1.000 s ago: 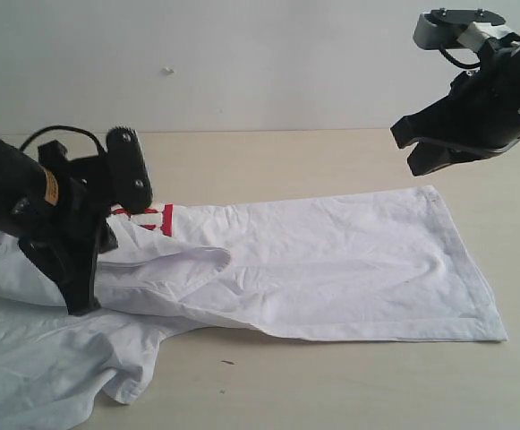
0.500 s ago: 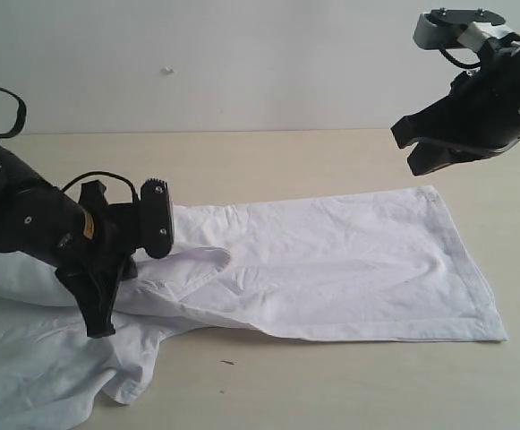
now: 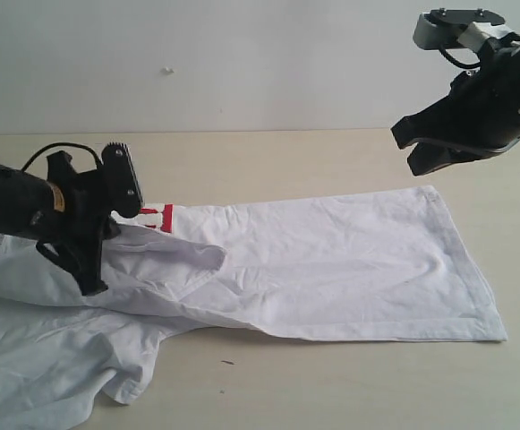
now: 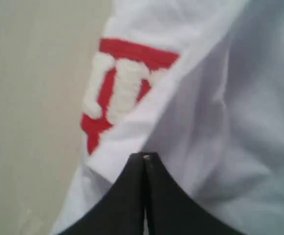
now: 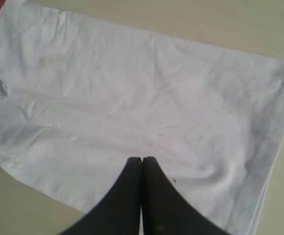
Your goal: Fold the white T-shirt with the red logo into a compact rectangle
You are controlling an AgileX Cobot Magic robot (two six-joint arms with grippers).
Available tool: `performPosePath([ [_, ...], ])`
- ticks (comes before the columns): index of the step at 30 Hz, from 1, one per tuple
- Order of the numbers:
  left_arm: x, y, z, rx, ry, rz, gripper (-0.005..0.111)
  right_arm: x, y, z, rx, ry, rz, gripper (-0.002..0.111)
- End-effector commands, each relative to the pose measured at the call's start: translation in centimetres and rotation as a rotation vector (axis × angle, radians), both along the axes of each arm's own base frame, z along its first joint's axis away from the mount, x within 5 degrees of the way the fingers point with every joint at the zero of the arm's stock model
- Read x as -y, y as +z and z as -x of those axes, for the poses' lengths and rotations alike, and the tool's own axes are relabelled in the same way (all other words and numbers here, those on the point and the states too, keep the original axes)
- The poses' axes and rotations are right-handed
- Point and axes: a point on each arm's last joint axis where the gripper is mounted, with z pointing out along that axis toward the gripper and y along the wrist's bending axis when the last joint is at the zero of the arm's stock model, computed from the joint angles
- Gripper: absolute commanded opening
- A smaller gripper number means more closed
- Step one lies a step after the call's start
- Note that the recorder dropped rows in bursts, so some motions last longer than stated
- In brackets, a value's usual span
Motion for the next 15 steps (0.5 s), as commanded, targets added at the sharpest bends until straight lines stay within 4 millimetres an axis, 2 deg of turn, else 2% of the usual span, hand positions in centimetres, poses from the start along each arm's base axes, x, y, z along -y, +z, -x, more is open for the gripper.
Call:
performPosePath([
  [1, 1.0, 2.3, -1.6, 0.120, 0.032, 0.121, 0.000, 0.0, 0.5, -0.1, 0.037, 0.005, 0.009, 0.000],
  [8, 1.5, 4.3, -3.1, 0.178, 0.040, 0.147, 0.000, 0.0, 0.5, -0.1, 0.037, 0.005, 0.009, 0.000],
  [11, 1.6, 4.6, -3.1, 0.123, 0.102, 0.161, 0.000, 0.0, 0.5, -0.1, 0.037, 0.005, 0.009, 0.000],
  [15, 1.3, 5.0, -2.2, 0.042, 0.120, 0.086, 0.000, 0.0, 0.5, -0.1, 0.035, 0.005, 0.008, 0.000],
])
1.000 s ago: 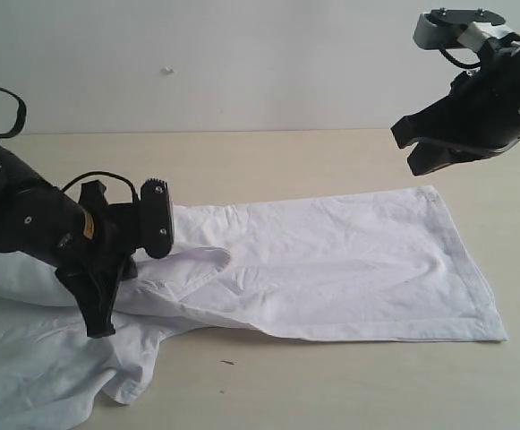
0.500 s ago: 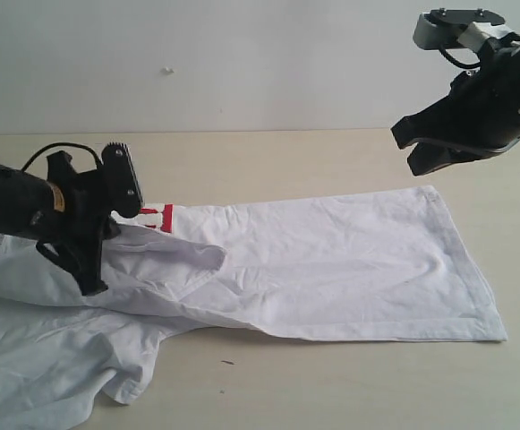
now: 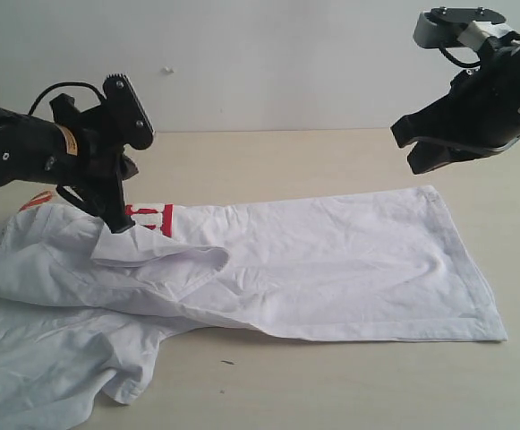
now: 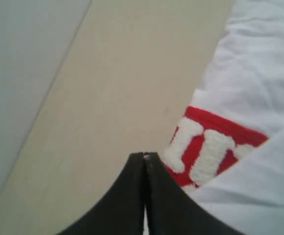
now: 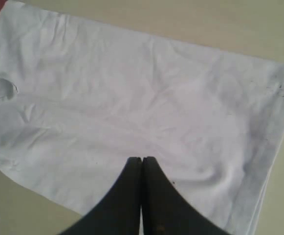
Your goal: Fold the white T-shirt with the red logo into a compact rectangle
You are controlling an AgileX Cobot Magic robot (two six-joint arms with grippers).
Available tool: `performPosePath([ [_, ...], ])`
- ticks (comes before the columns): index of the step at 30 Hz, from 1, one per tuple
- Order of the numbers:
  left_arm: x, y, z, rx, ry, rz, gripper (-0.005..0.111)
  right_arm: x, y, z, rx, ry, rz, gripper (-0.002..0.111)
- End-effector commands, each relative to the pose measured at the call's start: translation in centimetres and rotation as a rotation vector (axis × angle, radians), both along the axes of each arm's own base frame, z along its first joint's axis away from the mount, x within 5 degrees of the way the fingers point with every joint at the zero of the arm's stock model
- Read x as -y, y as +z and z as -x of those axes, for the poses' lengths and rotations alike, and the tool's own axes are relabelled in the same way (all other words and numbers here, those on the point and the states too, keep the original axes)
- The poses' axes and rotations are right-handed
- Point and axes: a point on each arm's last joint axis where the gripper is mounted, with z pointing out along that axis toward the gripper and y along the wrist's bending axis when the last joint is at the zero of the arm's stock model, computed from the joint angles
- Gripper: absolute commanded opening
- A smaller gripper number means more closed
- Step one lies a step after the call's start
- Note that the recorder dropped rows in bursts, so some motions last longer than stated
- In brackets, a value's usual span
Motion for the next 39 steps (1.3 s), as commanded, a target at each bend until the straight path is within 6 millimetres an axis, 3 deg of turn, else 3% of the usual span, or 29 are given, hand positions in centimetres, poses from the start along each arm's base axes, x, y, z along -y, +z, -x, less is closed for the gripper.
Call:
performPosePath([
  [1, -0.5, 0.7, 1.1, -0.110, 0.045, -0.061, 0.000, 0.0, 0.5, 0.0, 0.026, 0.009, 0.007, 0.000],
  [7, -2.1, -0.4, 3.7, -0.330, 0.097, -0.195, 0.000, -0.1, 0.5, 0.1, 0.013, 0.014, 0.006, 0.000],
  [13, -1.2, -1.8, 5.5, -0.411, 0.043, -0.218, 0.000, -0.2, 0.4, 0.3, -0.004, 0.014, -0.016, 0.000],
  [22, -0.5, -4.2, 4.5, -0.386, 0.038, -0.179, 0.000, -0.3, 0.4, 0.3, -0.005, 0.013, -0.020, 0.000],
  [33, 0.0, -2.7, 1.8, -0.094, 0.004, -0.007, 0.000, -0.3, 0.5, 0.2, 0.002, 0.010, -0.021, 0.000],
  [39, 0.2, -1.5, 0.4, -0.027, 0.019, 0.041, 0.000, -0.3, 0.5, 0.2, 0.002, 0.010, -0.021, 0.000],
])
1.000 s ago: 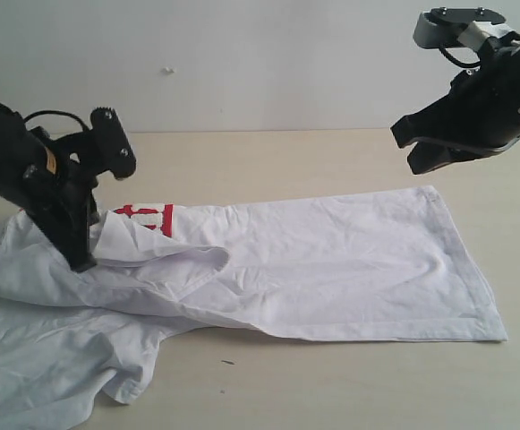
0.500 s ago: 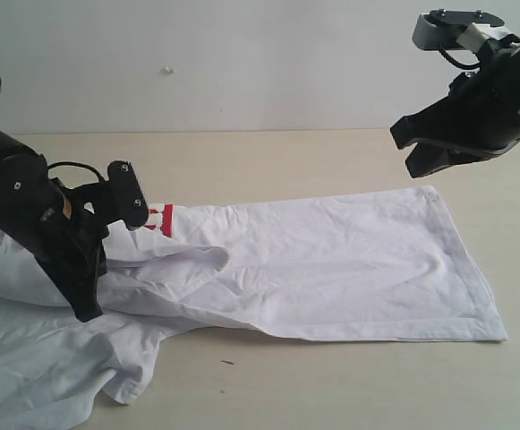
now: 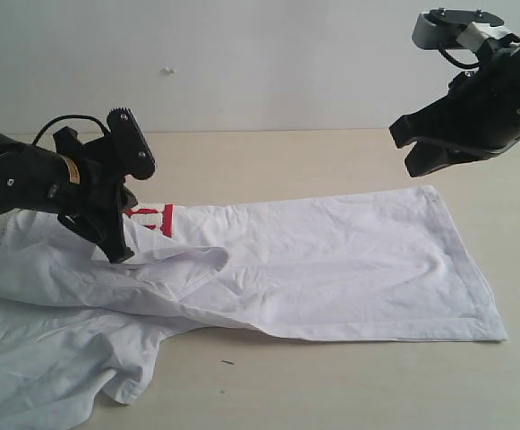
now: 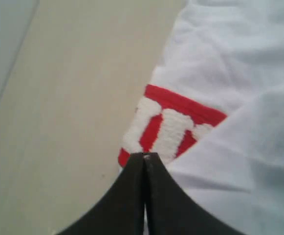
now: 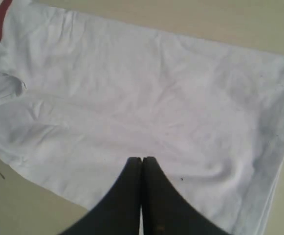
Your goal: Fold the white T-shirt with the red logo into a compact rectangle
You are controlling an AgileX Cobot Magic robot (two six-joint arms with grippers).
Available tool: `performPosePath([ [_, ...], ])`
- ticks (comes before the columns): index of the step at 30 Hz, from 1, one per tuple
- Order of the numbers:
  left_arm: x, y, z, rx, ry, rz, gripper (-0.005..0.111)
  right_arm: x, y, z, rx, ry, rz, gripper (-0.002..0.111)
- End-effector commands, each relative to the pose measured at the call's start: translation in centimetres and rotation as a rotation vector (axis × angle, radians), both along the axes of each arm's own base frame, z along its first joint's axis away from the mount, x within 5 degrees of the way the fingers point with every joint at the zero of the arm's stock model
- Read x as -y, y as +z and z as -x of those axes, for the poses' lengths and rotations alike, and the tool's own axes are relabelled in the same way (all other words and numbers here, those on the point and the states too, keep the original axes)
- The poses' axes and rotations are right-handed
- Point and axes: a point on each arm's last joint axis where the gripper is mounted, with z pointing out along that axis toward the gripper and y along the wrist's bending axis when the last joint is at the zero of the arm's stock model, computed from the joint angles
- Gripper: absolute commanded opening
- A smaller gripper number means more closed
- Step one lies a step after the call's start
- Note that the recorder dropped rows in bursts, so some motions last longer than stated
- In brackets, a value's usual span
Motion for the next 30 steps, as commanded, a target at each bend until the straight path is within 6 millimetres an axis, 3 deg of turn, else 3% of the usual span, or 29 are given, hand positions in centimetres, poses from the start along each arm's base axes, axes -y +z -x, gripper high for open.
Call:
performPosePath([
  [1, 0.2, 1.2, -1.0, 0.051, 0.034, 0.061, 0.000, -0.1, 0.5, 0.1, 0.019, 0.009, 0.000, 0.000],
  [9, -0.8, 4.2, 0.5, -0.018, 0.127, 0.066, 0.000, -0.1, 0.5, 0.1, 0.017, 0.010, 0.000, 0.000],
  [12, -1.4, 6.1, 2.2, -0.073, 0.136, 0.010, 0.000, -0.1, 0.4, 0.2, 0.005, 0.015, -0.004, 0.000],
  [16, -1.8, 6.8, 4.1, -0.091, 0.142, 0.028, 0.000, -0.2, 0.5, 0.2, -0.001, 0.013, -0.016, 0.000],
  [23, -1.8, 3.0, 7.4, -0.292, 0.018, -0.097, 0.000, -0.6, 0.6, 0.3, -0.002, 0.026, -0.059, 0.000],
  [27, -1.5, -0.5, 6.4, -0.353, -0.019, -0.162, 0.000, -0.6, 0.6, 0.3, -0.005, 0.028, -0.063, 0.000],
  [30, -0.8, -2.0, 4.6, -0.304, -0.034, -0.158, 0.000, -0.6, 0.6, 0.3, -0.001, 0.026, -0.062, 0.000],
])
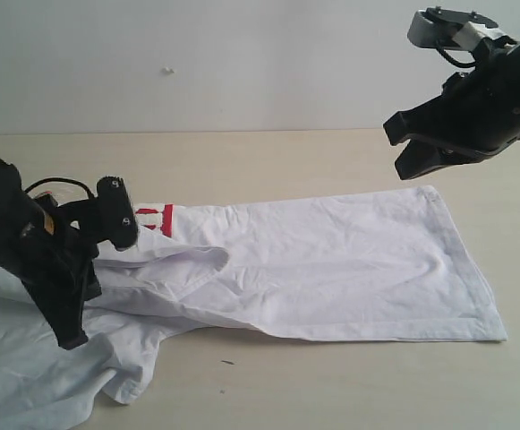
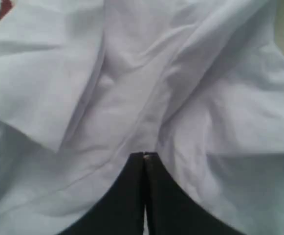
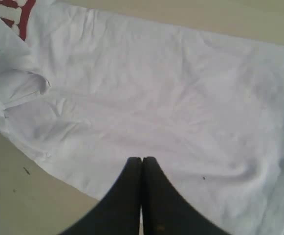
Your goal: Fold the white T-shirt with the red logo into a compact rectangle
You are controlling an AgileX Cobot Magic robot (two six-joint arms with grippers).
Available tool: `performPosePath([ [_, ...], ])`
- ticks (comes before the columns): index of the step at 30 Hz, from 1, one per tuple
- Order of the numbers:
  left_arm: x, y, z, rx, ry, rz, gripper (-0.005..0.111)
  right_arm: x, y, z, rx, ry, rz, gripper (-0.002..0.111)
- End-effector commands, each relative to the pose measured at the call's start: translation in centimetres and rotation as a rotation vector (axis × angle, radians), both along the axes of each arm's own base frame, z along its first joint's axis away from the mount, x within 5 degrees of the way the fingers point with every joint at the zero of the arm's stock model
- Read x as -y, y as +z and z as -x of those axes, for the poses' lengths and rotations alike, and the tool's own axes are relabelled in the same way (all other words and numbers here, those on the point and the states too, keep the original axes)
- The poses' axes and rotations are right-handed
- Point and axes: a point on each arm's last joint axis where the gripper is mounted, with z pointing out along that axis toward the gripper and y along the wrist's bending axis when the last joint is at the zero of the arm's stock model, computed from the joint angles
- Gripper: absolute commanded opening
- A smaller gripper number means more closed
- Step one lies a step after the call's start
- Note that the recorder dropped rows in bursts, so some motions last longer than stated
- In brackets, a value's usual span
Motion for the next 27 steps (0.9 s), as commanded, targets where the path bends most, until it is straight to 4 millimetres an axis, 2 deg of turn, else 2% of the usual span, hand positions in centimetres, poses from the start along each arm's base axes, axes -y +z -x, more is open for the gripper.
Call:
performPosePath([
  [1, 0.9, -1.0, -2.1, 0.089, -0.017, 0.035, 0.000, -0.1, 0.5, 0.0, 0.023, 0.009, -0.002, 0.000],
  [6, 1.7, -2.9, -5.1, 0.140, 0.003, 0.069, 0.000, -0.1, 0.5, 0.0, 0.025, 0.008, -0.002, 0.000],
  [11, 2.3, -3.1, -6.9, 0.185, 0.011, 0.094, 0.000, -0.1, 0.5, 0.0, 0.026, 0.008, 0.001, 0.000],
  [27, 4.5, 2.6, -11.6, 0.485, 0.005, 0.241, 0.000, -0.1, 0.5, 0.0, 0.030, 0.005, -0.001, 0.000],
])
